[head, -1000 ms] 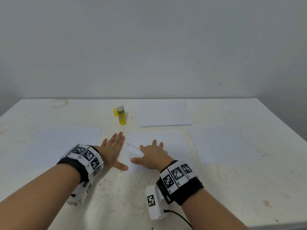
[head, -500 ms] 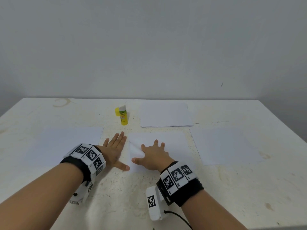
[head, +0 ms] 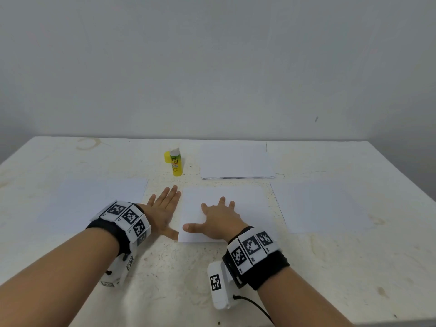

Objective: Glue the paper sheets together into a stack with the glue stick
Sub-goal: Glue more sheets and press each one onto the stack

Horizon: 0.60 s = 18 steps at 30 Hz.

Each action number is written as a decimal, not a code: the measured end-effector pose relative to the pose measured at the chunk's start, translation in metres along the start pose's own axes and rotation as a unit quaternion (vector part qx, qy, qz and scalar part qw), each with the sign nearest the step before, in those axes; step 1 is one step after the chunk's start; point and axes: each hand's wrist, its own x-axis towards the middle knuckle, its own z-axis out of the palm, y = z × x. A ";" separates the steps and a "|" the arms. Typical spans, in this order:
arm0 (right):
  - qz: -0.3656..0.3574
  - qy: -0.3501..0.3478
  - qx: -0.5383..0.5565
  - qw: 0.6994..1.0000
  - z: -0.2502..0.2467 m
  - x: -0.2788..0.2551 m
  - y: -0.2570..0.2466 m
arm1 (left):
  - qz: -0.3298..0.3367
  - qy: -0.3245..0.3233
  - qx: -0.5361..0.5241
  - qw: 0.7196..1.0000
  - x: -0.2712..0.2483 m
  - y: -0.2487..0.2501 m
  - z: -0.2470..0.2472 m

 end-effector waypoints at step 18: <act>-0.005 0.017 -0.020 1.000 0.002 0.004 0.002 | -0.041 0.014 -0.159 0.986 -0.005 0.004 -0.027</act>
